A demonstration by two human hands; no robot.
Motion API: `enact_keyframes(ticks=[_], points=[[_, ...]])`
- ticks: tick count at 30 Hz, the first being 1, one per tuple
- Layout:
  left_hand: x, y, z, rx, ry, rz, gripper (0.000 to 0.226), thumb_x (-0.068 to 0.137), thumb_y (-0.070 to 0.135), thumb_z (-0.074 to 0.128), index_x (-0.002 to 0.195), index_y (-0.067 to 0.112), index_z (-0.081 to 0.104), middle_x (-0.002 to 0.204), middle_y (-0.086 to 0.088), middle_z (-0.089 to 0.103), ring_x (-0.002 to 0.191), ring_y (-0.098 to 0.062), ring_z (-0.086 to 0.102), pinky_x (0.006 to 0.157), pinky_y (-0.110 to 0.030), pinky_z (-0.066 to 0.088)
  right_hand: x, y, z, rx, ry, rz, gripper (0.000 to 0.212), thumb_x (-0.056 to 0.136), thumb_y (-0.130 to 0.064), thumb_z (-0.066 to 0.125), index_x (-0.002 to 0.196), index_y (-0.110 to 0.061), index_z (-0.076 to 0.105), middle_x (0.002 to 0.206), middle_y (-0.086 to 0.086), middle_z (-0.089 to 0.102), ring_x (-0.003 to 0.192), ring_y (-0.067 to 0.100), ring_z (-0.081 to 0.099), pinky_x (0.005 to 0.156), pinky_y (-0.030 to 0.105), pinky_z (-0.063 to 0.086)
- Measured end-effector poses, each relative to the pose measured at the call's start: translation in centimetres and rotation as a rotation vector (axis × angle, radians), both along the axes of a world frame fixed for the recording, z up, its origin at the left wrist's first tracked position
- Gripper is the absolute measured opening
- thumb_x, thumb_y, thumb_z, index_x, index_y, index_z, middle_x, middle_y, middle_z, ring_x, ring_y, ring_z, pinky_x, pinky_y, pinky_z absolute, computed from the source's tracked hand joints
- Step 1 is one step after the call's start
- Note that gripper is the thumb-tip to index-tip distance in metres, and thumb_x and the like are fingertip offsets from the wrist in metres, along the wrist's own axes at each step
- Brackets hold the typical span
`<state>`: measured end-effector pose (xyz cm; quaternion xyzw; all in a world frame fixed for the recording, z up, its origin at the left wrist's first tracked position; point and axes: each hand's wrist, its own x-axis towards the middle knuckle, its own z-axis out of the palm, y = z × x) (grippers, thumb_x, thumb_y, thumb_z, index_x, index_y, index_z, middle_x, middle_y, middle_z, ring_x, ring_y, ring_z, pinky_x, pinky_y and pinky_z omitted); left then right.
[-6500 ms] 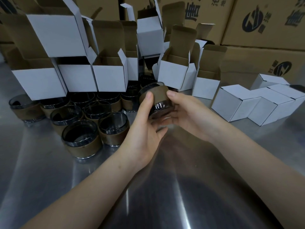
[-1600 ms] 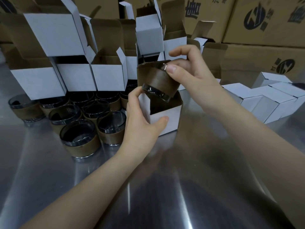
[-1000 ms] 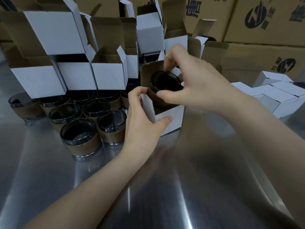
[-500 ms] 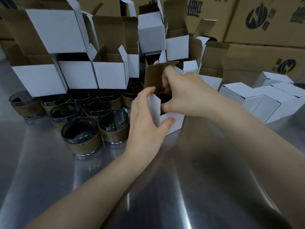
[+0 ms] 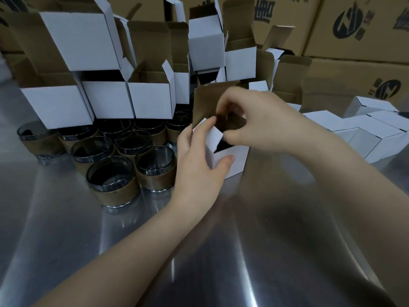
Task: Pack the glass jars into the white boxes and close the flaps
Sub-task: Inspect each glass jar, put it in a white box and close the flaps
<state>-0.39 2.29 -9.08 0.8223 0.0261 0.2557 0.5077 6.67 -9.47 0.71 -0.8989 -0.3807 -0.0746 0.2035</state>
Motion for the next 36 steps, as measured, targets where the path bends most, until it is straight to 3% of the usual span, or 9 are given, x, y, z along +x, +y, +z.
enact_keyframes(ticks=[3, 7, 11, 13, 16, 19, 24, 28, 36], points=[[-0.1, -0.3, 0.2, -0.051, 0.019, -0.006, 0.056, 0.089, 0.024, 0.069, 0.139, 0.035, 0.048, 0.150, 0.012, 0.023, 0.133, 0.004, 0.023, 0.093, 0.010, 0.018, 0.1, -1.1, -0.7, 0.226, 0.105, 0.021, 0.033, 0.080, -0.015, 0.062, 0.108, -0.031, 0.056, 0.105, -0.011, 0.061, 0.091, 0.007, 0.064, 0.075, 0.022, 0.055], [0.0, -0.4, 0.7, -0.207, -0.012, -0.030, 0.031, 0.100, 0.028, 0.051, 0.129, 0.028, 0.060, 0.148, 0.006, 0.032, 0.134, 0.002, 0.033, 0.109, -0.015, 0.027, 0.6, -1.6, -2.2, 0.349, 0.153, 0.026, 0.034, 0.082, 0.001, 0.051, 0.101, -0.024, 0.061, 0.096, -0.005, 0.066, 0.088, 0.013, 0.067, 0.082, 0.034, 0.056], [0.3, -0.1, 1.0, -0.220, -0.040, -0.015, 0.029, 0.101, 0.017, 0.047, 0.123, 0.025, 0.064, 0.138, 0.004, 0.043, 0.102, 0.023, 0.045, 0.090, 0.002, 0.031, 1.2, -2.2, -2.7, 0.444, 0.253, 0.053, 0.040, 0.084, 0.003, 0.058, 0.100, -0.033, 0.049, 0.099, 0.004, 0.064, 0.084, 0.015, 0.071, 0.079, 0.034, 0.057], [0.3, 0.0, 1.1, -0.265, -0.060, -0.033, 0.032, 0.099, 0.011, 0.050, 0.124, 0.028, 0.058, 0.135, 0.003, 0.048, 0.103, 0.018, 0.050, 0.095, -0.006, 0.037, 1.5, -2.6, -2.4, 0.499, 0.351, 0.064, 0.047, 0.087, -0.003, 0.066, 0.107, -0.036, 0.039, 0.106, 0.010, 0.060, 0.079, 0.021, 0.072, 0.077, 0.029, 0.058], [0.2, 0.2, 1.2, -0.412, -0.092, -0.099, 0.055, 0.095, 0.003, 0.053, 0.135, 0.036, 0.036, 0.132, 0.004, 0.054, 0.119, -0.008, 0.056, 0.105, -0.040, 0.046, 1.7, -2.8, -1.9, 0.565, 0.462, 0.060, 0.051, 0.097, -0.013, 0.055, 0.134, -0.032, 0.026, 0.107, 0.010, 0.058, 0.084, 0.015, 0.073, 0.082, 0.024, 0.058], [0.2, 0.4, 1.3, -0.469, -0.081, -0.165, 0.080, 0.094, 0.000, 0.054, 0.149, 0.040, 0.012, 0.141, 0.008, 0.049, 0.130, -0.013, 0.050, 0.110, -0.044, 0.041, 1.4, -2.5, -1.9, 0.494, 0.427, 0.049, 0.052, 0.102, -0.037, 0.043, 0.148, -0.036, 0.018, 0.104, 0.005, 0.061, 0.090, 0.011, 0.072, 0.087, 0.027, 0.057], [0.2, 0.5, 1.5, -0.429, -0.152, -0.207, 0.061, 0.092, -0.007, 0.054, 0.134, 0.035, 0.041, 0.137, 0.007, 0.052, 0.128, -0.013, 0.051, 0.109, -0.045, 0.042, 0.8, -1.6, -2.2, 0.486, 0.314, -0.012, 0.040, 0.101, -0.051, 0.035, 0.134, -0.031, 0.045, 0.093, -0.003, 0.064, 0.087, 0.009, 0.071, 0.088, 0.038, 0.057], [0.1, 0.6, 1.4, -0.410, -0.172, -0.168, 0.043, 0.091, -0.003, 0.059, 0.118, 0.029, 0.046, 0.128, 0.003, 0.056, 0.122, -0.013, 0.054, 0.107, -0.045, 0.044, 0.5, -1.7, -2.7, 0.652, 0.375, -0.002, 0.024, 0.101, -0.032, 0.050, 0.107, -0.016, 0.068, 0.098, 0.008, 0.070, 0.087, 0.017, 0.072, 0.085, 0.037, 0.059], [-0.2, 0.7, 1.3, -0.334, -0.171, -0.212, 0.048, 0.089, 0.003, 0.065, 0.128, 0.026, 0.049, 0.133, 0.001, 0.054, 0.128, -0.013, 0.049, 0.111, -0.044, 0.040, 1.2, -3.3, -3.0, 0.675, 0.449, 0.135, 0.013, 0.085, -0.011, 0.072, 0.096, -0.018, 0.075, 0.090, 0.006, 0.074, 0.086, 0.023, 0.071, 0.085, 0.041, 0.059]])
